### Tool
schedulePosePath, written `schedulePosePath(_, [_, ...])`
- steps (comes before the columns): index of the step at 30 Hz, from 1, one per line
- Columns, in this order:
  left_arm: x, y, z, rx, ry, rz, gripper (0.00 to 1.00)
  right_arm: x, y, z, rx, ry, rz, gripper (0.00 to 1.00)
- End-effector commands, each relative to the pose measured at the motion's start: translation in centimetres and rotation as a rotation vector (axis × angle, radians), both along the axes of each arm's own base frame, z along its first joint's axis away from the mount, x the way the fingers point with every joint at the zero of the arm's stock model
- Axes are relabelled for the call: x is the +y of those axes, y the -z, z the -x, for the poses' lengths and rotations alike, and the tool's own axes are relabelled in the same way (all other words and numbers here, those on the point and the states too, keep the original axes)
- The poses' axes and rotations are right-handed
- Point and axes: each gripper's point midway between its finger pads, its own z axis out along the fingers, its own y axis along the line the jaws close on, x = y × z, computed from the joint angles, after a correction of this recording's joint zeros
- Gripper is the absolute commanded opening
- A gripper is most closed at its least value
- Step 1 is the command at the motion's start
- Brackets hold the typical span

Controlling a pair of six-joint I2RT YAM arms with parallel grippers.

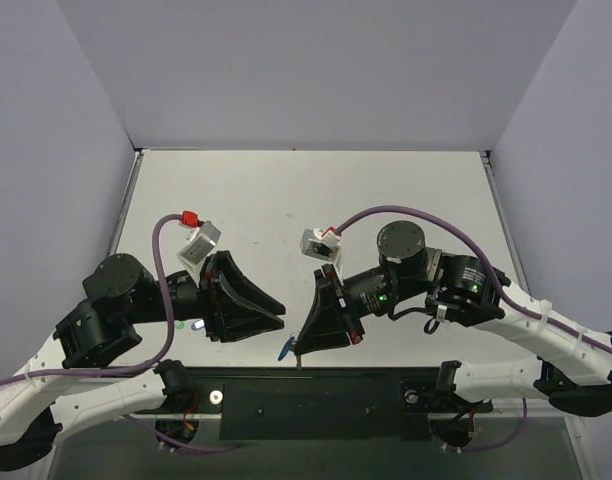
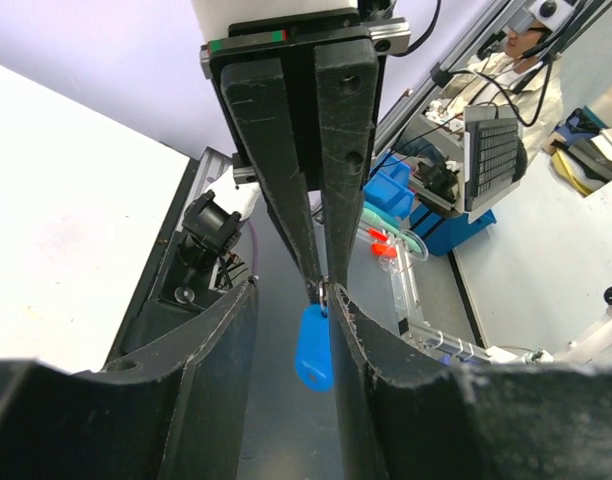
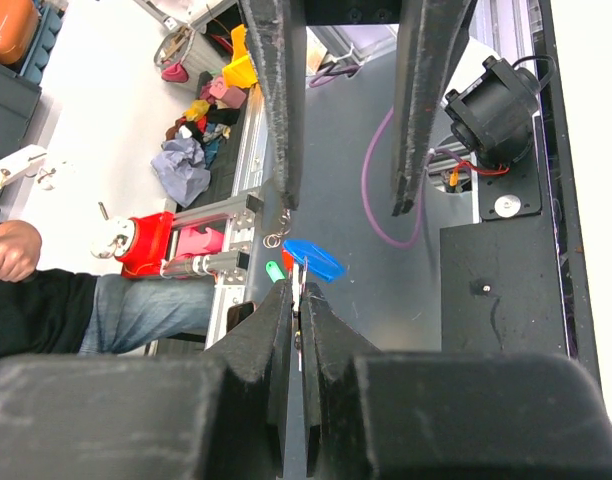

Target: Remove the keys from the keyring

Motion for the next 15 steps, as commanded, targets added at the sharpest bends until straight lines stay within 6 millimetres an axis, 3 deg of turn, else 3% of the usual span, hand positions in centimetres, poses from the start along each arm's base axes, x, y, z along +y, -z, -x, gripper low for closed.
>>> schedulePosePath(1, [-0.18,-1.30,0.60,-0.021,0.039,0.064,0.44,0.24,-2.45,0.43,-0.025,-0.027,-0.075,0.00])
schedulePosePath(15, [-0.35,-0.82,1.28,-0.001,0.078,0.075,0.43,0.58,-2.49,0.13,-0.033,-0.020,-0.066,0.00])
